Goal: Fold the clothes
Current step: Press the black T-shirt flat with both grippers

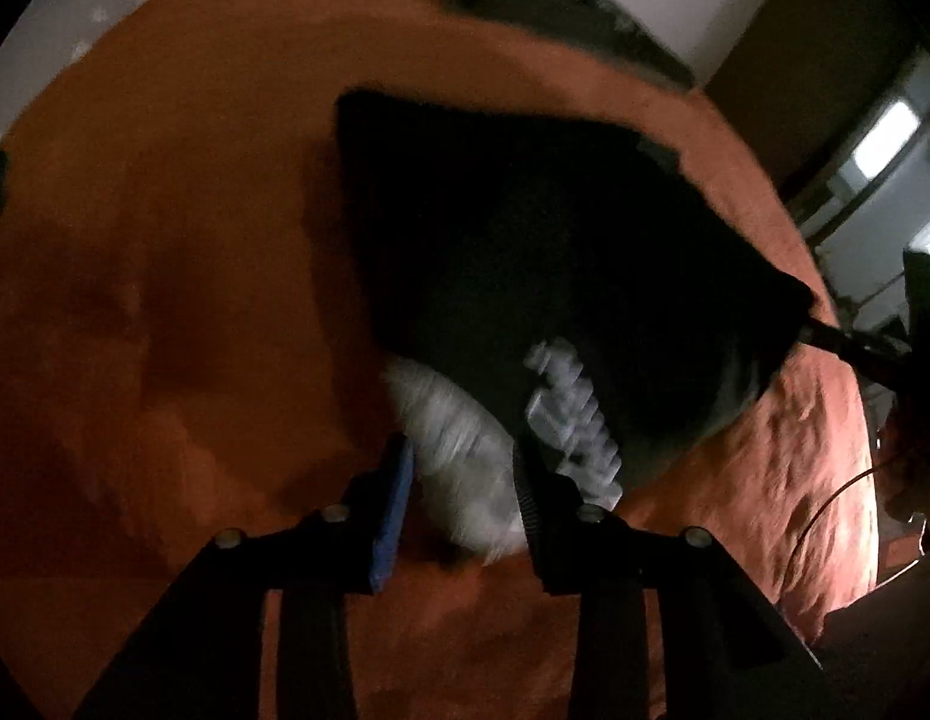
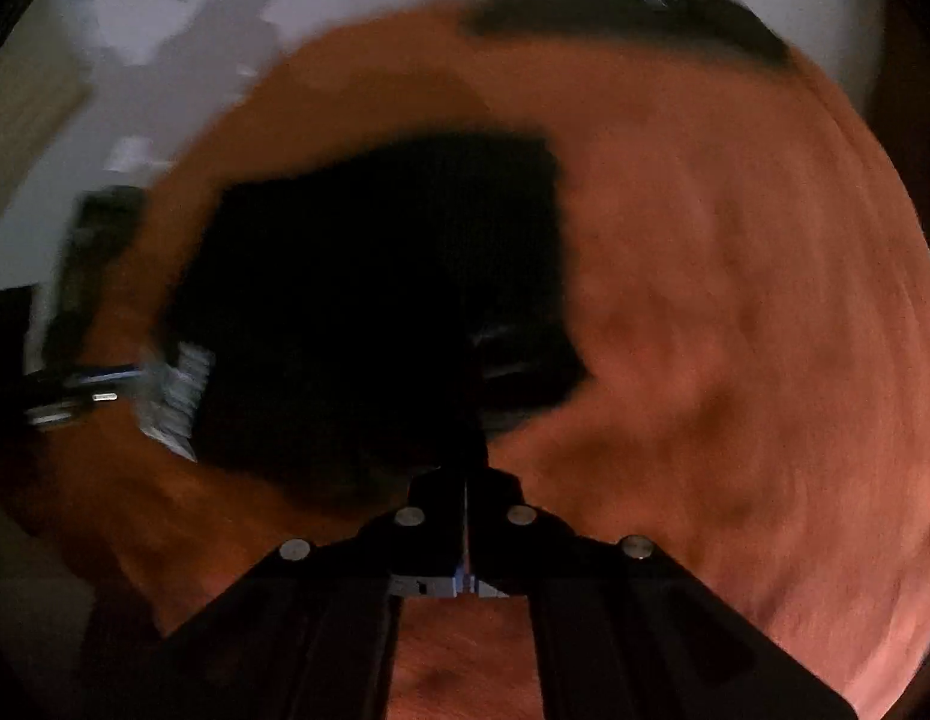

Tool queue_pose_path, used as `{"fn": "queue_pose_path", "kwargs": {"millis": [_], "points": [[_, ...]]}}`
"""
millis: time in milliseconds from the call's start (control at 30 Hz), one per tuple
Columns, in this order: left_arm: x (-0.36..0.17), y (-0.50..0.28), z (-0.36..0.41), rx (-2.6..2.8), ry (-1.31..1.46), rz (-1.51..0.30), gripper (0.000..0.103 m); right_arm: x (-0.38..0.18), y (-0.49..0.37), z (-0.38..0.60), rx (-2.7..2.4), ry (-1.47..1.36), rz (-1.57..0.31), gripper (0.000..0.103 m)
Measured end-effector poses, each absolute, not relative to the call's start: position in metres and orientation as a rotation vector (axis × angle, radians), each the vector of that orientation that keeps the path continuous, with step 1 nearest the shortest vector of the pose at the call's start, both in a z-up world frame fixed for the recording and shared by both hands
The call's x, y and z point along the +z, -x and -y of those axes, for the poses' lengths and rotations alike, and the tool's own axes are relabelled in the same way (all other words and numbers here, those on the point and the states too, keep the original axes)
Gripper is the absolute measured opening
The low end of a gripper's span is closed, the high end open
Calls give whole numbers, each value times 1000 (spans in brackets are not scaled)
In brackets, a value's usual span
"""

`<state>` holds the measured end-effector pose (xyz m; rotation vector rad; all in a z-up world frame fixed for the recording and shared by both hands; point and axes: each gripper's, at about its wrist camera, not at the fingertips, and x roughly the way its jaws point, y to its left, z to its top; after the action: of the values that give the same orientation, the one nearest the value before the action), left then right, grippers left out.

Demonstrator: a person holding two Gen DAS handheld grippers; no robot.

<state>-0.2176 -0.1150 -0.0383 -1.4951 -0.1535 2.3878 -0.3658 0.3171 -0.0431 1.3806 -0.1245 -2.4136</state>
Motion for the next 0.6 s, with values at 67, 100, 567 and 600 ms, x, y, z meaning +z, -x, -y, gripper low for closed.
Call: {"fn": "queue_pose_path", "kwargs": {"millis": [67, 100, 567, 600], "points": [[-34, 224, 102, 2380, 1452, 125, 39, -38, 378, -287, -2329, -1335, 148, 0], [-36, 228, 94, 2372, 1449, 111, 40, -41, 384, -271, -2287, -1329, 158, 0], [-53, 241, 110, 2442, 1550, 33, 40, -99, 371, -315, -2451, -1591, 23, 0], [-48, 243, 112, 2454, 1545, 31, 40, -94, 371, -307, -2472, -1575, -39, 0]]}}
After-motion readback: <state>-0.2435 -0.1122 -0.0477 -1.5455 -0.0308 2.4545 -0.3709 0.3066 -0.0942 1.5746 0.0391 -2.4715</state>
